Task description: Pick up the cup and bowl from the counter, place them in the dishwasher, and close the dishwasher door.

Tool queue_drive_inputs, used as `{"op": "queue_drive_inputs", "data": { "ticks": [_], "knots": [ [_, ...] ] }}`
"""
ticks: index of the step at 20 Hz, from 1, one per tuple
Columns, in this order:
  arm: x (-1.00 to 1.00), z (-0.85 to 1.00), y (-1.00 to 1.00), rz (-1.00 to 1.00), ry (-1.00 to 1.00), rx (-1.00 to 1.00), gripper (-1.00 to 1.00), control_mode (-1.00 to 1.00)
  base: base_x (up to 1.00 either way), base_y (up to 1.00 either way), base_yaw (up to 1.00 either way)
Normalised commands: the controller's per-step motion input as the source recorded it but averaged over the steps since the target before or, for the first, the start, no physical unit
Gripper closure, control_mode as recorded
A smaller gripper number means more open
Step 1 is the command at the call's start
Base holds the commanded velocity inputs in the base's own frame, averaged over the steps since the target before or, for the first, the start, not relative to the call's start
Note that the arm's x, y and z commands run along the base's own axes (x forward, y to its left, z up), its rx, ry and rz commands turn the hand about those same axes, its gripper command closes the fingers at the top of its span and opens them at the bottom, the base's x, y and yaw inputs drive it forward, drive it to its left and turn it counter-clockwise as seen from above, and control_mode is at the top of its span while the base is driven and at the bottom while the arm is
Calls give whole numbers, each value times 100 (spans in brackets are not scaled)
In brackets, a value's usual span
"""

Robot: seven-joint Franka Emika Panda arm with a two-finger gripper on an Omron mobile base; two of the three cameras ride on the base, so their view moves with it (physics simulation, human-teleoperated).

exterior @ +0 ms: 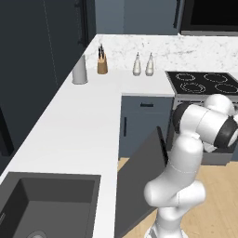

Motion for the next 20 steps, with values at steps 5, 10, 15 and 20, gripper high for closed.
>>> {"op": "queue_drive_inputs", "data": {
  "ticks": [5, 10, 15, 20],
  "knots": [
    [-48, -61, 0, 6, -3, 7, -100, -100, 0, 0, 0],
    [-80, -59, 16, 12, -11, 9, -100, -100, 0, 0, 0],
    [-30, -35, 17, 7, -11, 10, -100, -100, 0, 0, 0],
    [0, -5, -2, -1, -7, 5, -100, -100, 0, 0, 0]
  ]
}}
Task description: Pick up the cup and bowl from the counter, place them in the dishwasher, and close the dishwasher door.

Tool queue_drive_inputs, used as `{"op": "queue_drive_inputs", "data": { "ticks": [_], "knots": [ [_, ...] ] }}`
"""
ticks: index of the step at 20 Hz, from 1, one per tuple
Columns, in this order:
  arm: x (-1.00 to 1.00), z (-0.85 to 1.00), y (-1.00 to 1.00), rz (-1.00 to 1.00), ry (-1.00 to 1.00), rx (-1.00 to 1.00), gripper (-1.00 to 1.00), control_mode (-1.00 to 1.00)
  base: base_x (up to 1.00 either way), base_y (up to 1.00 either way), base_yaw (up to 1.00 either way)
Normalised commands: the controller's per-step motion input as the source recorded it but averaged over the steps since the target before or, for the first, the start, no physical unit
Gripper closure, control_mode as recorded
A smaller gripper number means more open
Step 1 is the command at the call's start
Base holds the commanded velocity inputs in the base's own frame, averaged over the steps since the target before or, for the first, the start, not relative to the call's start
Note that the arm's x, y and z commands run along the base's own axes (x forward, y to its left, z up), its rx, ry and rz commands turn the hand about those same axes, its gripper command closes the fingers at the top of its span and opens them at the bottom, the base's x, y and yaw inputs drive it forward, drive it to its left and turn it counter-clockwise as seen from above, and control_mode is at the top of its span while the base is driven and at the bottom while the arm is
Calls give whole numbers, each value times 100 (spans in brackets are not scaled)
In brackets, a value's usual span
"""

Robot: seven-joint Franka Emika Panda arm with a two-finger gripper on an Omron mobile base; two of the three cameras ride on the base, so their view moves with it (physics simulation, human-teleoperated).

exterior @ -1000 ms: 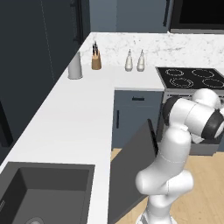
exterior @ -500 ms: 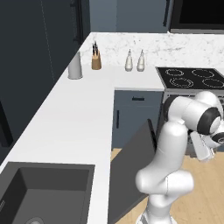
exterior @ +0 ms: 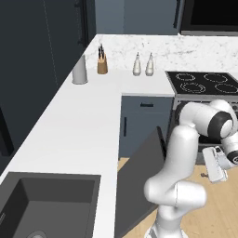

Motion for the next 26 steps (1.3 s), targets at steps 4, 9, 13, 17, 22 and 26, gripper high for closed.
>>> {"op": "queue_drive_inputs", "data": {
  "ticks": [4, 9, 13, 17, 22, 26],
  "knots": [
    [-3, -19, -5, 0, 0, 4, -100, -100, 0, 0, 0],
    [10, -39, 0, 0, 5, 7, -100, -100, 0, 0, 0],
    [21, -39, 0, 0, 4, 10, -100, -100, 0, 0, 0],
    [25, -27, 0, 0, 2, 15, -100, -100, 0, 0, 0],
    [32, -28, 0, 0, 3, 21, -100, -100, 0, 0, 0],
    [34, -30, 0, 0, 6, 23, -100, -100, 0, 0, 0]
  ]
}}
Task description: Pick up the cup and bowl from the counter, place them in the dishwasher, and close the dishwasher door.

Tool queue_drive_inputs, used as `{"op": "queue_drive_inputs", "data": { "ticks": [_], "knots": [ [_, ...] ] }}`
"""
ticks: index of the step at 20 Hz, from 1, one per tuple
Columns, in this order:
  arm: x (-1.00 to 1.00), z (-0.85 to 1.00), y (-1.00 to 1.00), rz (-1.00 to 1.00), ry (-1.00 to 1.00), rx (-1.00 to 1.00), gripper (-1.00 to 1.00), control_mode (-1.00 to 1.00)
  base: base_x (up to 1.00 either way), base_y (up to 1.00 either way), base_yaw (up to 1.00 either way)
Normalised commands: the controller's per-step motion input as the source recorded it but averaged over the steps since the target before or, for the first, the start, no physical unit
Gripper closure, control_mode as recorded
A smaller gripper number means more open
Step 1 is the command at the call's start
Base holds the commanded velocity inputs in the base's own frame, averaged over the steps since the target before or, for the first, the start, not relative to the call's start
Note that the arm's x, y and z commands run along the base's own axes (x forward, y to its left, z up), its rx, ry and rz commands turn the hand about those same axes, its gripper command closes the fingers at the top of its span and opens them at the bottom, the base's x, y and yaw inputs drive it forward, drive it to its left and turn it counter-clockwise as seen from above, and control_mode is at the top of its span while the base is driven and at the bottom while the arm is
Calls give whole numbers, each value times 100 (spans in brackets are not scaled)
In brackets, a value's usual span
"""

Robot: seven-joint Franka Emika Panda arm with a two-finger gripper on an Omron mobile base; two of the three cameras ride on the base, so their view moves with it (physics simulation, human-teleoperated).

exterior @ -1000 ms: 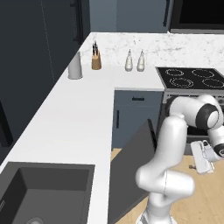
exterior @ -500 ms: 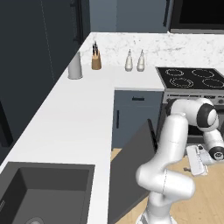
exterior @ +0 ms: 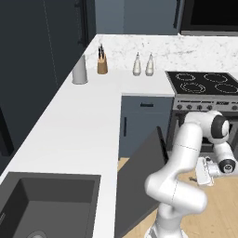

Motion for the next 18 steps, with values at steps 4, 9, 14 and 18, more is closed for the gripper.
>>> {"op": "queue_drive_inputs", "data": {
  "ticks": [4, 9, 14, 18],
  "knots": [
    [33, -38, 0, 0, 7, 19, -100, -100, 0, 0, 0],
    [32, -54, 0, 1, 0, 6, -100, -100, 0, 0, 0],
    [28, -59, 0, 2, 0, 0, -100, -100, 0, 0, 0],
    [21, -55, 2, 1, 0, 0, -100, -100, 0, 0, 0]
  ]
}}
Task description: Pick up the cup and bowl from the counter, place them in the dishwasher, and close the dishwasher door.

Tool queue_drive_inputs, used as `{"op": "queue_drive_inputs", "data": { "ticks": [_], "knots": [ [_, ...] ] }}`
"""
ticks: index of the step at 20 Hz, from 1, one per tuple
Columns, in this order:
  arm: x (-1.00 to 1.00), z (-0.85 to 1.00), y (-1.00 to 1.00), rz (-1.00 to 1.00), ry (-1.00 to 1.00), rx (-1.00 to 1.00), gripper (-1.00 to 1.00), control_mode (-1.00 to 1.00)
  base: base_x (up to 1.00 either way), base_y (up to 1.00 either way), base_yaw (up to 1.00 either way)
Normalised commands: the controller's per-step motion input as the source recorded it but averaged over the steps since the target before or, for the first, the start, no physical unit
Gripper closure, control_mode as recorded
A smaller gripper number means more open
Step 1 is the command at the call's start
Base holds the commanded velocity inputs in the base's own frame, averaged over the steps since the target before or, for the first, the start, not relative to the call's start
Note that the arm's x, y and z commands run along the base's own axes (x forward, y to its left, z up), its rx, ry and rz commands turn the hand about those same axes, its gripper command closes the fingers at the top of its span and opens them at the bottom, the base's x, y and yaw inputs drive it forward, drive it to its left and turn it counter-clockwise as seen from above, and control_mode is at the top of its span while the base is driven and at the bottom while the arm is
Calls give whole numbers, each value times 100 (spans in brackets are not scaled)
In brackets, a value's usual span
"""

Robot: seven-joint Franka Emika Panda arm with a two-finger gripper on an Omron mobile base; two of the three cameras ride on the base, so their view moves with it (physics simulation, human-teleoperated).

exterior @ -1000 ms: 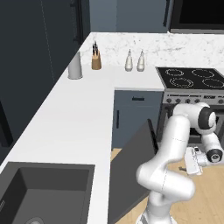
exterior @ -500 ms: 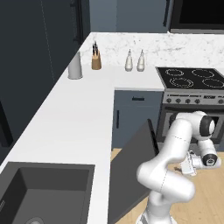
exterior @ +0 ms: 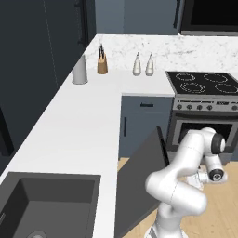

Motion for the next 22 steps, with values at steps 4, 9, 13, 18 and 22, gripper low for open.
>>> {"op": "queue_drive_inputs", "data": {
  "ticks": [4, 9, 13, 18, 22],
  "knots": [
    [17, -48, 23, 1, -1, 2, -100, -100, 0, 0, 0],
    [21, -50, 42, 2, 0, 9, -100, -100, 0, 0, 0],
    [22, -28, 44, 1, 0, 17, -100, -100, 0, 0, 0],
    [28, -6, 65, 1, 0, 19, -100, -100, 0, 0, 0],
    [55, 2, 83, 4, 0, 17, -100, -100, 0, 0, 0]
  ]
}}
